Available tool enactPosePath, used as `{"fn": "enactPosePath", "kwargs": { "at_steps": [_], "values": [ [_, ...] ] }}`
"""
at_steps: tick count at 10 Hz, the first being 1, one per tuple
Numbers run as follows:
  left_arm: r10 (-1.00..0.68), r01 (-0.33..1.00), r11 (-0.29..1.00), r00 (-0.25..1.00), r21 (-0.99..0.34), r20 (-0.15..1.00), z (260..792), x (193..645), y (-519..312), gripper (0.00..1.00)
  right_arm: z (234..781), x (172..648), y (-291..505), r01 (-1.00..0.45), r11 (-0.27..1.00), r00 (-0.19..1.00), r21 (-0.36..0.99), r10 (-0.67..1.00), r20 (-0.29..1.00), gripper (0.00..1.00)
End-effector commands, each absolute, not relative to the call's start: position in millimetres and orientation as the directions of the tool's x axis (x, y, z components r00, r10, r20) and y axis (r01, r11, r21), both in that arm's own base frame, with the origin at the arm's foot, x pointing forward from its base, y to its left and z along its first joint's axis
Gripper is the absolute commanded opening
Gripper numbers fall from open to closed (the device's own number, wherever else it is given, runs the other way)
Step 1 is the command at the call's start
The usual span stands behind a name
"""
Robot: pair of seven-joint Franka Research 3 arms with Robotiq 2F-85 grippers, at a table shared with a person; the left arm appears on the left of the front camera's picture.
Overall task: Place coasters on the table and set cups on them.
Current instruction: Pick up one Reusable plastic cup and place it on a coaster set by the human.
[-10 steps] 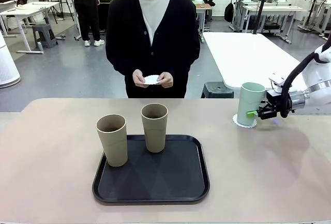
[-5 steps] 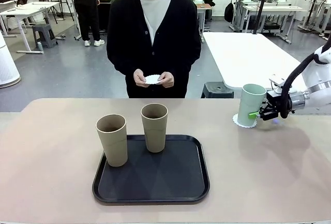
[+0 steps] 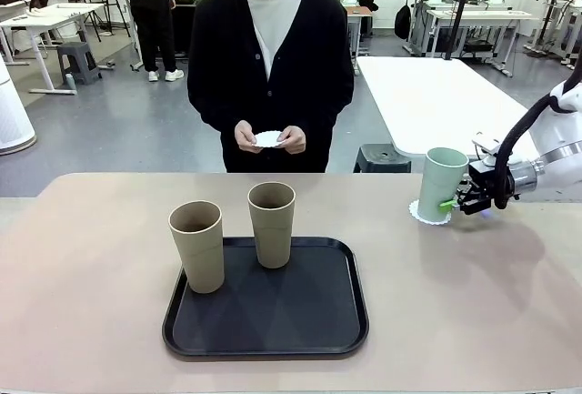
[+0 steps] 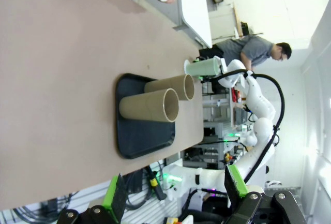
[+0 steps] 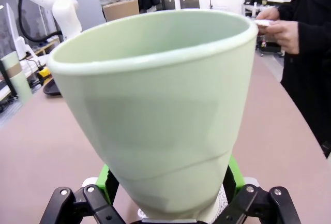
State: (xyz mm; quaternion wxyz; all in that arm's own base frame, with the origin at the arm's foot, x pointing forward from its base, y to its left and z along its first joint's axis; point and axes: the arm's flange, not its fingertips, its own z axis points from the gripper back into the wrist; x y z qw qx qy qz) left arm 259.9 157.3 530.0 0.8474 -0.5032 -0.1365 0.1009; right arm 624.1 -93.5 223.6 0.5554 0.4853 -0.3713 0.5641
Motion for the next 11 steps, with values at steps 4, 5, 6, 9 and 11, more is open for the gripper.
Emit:
{"fn": "enactPosePath", "kwargs": {
  "at_steps": [4,5,6,9,11],
  "values": [
    [0.304,-0.020,0.464,0.943,-0.886,0.138,531.5,259.0,158.5,1.00,227.1,629.7,-100.4,-0.988,-0.097,0.082,0.122,0.342,0.936,1.00],
    [0.304,-0.020,0.464,0.943,-0.886,0.138,531.5,259.0,158.5,1.00,228.4,628.7,-102.8,-0.989,-0.094,0.076,0.115,0.348,0.934,1.00],
    [0.304,-0.020,0.464,0.943,-0.886,0.138,531.5,259.0,158.5,1.00,229.8,628.4,-106.6,-0.989,-0.092,0.076,0.115,0.354,0.932,1.00],
    [0.304,-0.020,0.464,0.943,-0.886,0.138,531.5,259.0,158.5,1.00,234.7,626.6,-122.4,-0.991,-0.047,0.102,0.129,0.382,0.919,1.00],
    [0.304,-0.020,0.464,0.943,-0.886,0.138,531.5,259.0,158.5,1.00,241.5,622.1,-136.2,-0.991,0.000,0.125,0.137,0.414,0.902,1.00]
  ]
}}
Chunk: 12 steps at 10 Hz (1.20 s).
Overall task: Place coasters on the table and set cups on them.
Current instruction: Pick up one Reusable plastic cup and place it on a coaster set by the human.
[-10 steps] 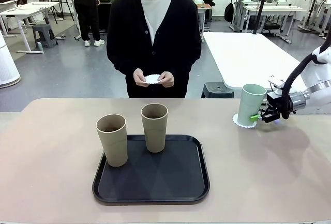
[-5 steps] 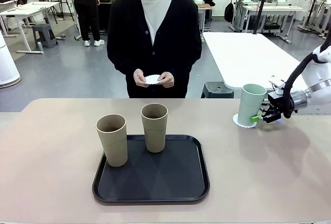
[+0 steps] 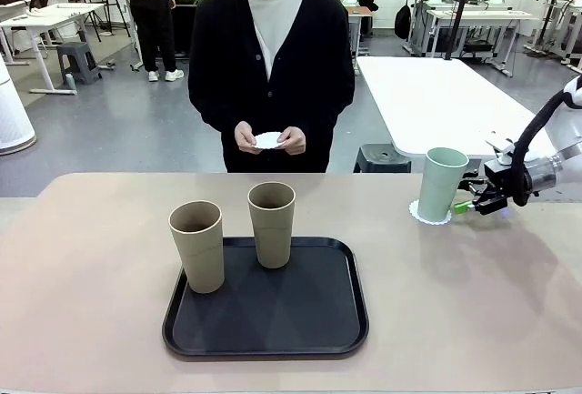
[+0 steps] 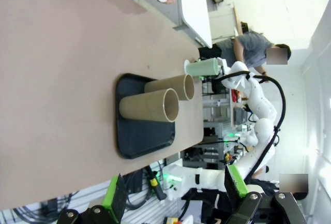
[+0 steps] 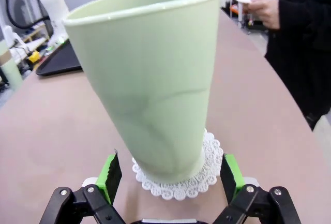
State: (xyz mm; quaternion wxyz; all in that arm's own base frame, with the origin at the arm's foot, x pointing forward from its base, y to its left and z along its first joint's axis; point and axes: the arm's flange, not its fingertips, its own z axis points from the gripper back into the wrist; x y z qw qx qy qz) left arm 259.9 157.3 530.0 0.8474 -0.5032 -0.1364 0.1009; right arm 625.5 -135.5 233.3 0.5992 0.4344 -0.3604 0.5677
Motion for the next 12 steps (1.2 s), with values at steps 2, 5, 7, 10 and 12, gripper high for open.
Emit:
{"fn": "enactPosePath", "kwargs": {
  "at_steps": [2,5,7,10,12],
  "values": [
    [0.304,-0.020,0.464,0.943,-0.886,0.138,531.5,259.0,158.5,1.00,257.6,613.0,-150.5,-0.989,0.072,0.147,0.128,0.464,0.874,1.00],
    [0.304,-0.020,0.464,0.943,-0.886,0.138,531.5,259.0,158.5,1.00,328.8,574.8,-145.4,-0.906,0.389,0.398,0.166,0.652,0.646,1.00],
    [0.304,-0.020,0.464,0.943,-0.886,0.138,531.5,259.0,158.5,1.00,379.6,540.0,-111.5,-0.826,0.557,0.528,0.083,0.714,0.460,1.00],
    [0.304,-0.020,0.464,0.943,-0.886,0.138,531.5,259.0,158.5,1.00,444.8,490.9,-41.6,-0.743,0.669,0.646,0.022,0.707,0.287,1.00],
    [0.304,-0.020,0.464,0.943,-0.886,0.138,531.5,259.0,158.5,1.00,478.9,465.5,-7.7,-0.629,0.772,0.755,-0.088,0.634,0.169,1.00]
  ]
}}
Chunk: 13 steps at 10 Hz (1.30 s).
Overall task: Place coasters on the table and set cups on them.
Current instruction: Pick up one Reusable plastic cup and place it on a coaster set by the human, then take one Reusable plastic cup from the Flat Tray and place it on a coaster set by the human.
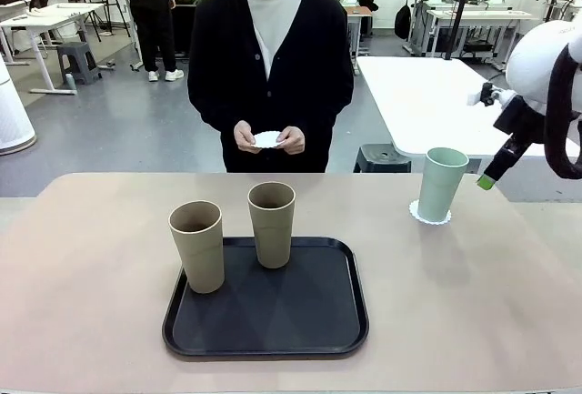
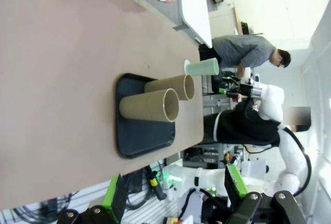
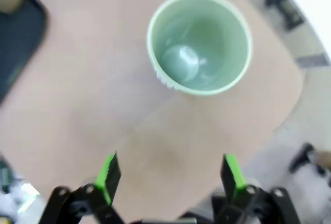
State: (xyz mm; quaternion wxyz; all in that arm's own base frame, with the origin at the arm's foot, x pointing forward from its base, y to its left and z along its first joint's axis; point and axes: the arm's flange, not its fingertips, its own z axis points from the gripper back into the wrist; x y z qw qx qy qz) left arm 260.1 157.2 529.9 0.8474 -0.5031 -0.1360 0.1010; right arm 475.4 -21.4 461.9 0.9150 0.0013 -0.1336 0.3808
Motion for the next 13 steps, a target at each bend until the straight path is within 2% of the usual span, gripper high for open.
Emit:
{"fn": "enactPosePath", "kwargs": {
  "at_steps": [1,3,5,6,13],
  "values": [
    [0.304,-0.020,0.464,0.943,-0.886,0.138,531.5,259.0,158.5,1.00,489.7,456.1,2.7,-0.580,0.805,0.797,-0.123,0.592,0.120,1.00],
    [0.304,-0.020,0.464,0.943,-0.886,0.138,531.5,259.0,158.5,1.00,506.3,439.7,19.4,-0.532,0.834,0.838,-0.144,0.543,0.050,1.00],
    [0.304,-0.020,0.464,0.943,-0.886,0.138,531.5,259.0,158.5,1.00,511.5,438.9,27.4,-0.545,0.834,0.826,-0.092,0.552,0.111,1.00],
    [0.304,-0.020,0.464,0.943,-0.886,0.138,531.5,259.0,158.5,1.00,507.0,432.8,17.6,-0.535,0.831,0.832,-0.155,0.550,0.075,1.00],
    [0.304,-0.020,0.464,0.943,-0.886,0.138,531.5,259.0,158.5,1.00,507.0,432.8,17.6,-0.535,0.831,0.832,-0.155,0.550,0.075,1.00]
  ]
}}
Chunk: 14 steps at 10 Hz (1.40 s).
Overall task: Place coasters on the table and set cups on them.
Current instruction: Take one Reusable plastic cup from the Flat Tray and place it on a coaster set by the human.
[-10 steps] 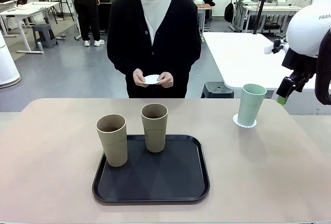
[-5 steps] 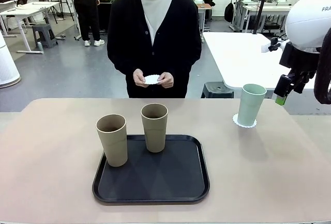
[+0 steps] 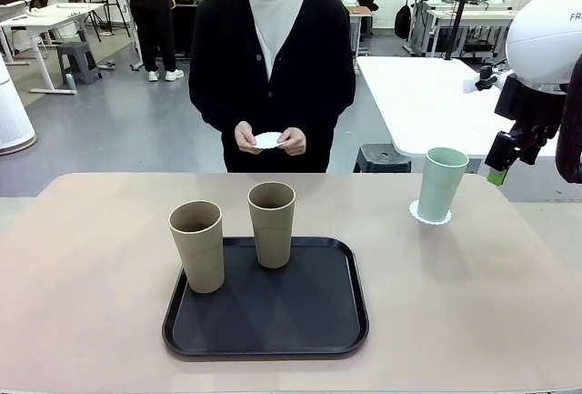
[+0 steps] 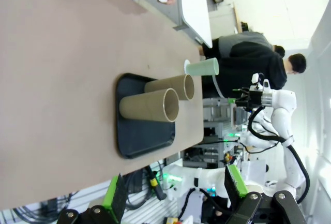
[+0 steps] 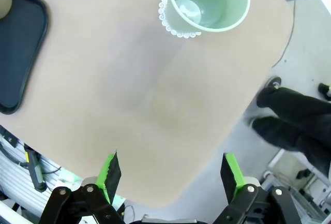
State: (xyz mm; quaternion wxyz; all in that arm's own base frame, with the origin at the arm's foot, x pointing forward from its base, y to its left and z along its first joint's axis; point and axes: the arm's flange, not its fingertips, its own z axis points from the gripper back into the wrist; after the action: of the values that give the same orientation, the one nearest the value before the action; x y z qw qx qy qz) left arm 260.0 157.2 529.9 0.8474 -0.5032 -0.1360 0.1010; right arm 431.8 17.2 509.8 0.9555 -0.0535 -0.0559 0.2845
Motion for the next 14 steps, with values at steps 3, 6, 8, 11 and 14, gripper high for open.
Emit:
{"fn": "enactPosePath", "kwargs": {
  "at_steps": [3,6,8,11,14],
  "values": [
    [0.304,-0.020,0.464,0.943,-0.886,0.138,531.5,259.0,158.5,1.00,507.0,432.8,17.6,-0.535,0.831,0.832,-0.155,0.550,0.075,1.00],
    [0.304,-0.020,0.464,0.943,-0.886,0.138,531.5,259.0,158.5,1.00,522.4,413.2,-5.6,-0.488,0.849,0.870,0.203,0.453,0.196,1.00],
    [0.304,-0.020,0.464,0.943,-0.886,0.138,531.5,259.0,158.5,1.00,538.4,422.8,-75.6,-0.276,0.777,0.957,0.565,0.168,0.236,1.00],
    [0.304,-0.020,0.464,0.943,-0.886,0.138,531.5,259.0,158.5,1.00,523.6,406.6,-148.2,-0.167,0.598,0.985,0.784,0.074,0.154,1.00],
    [0.304,-0.020,0.464,0.943,-0.886,0.138,531.5,259.0,158.5,1.00,473.3,415.0,-196.7,-0.134,0.338,0.990,0.932,0.017,0.137,1.00]
  ]
}}
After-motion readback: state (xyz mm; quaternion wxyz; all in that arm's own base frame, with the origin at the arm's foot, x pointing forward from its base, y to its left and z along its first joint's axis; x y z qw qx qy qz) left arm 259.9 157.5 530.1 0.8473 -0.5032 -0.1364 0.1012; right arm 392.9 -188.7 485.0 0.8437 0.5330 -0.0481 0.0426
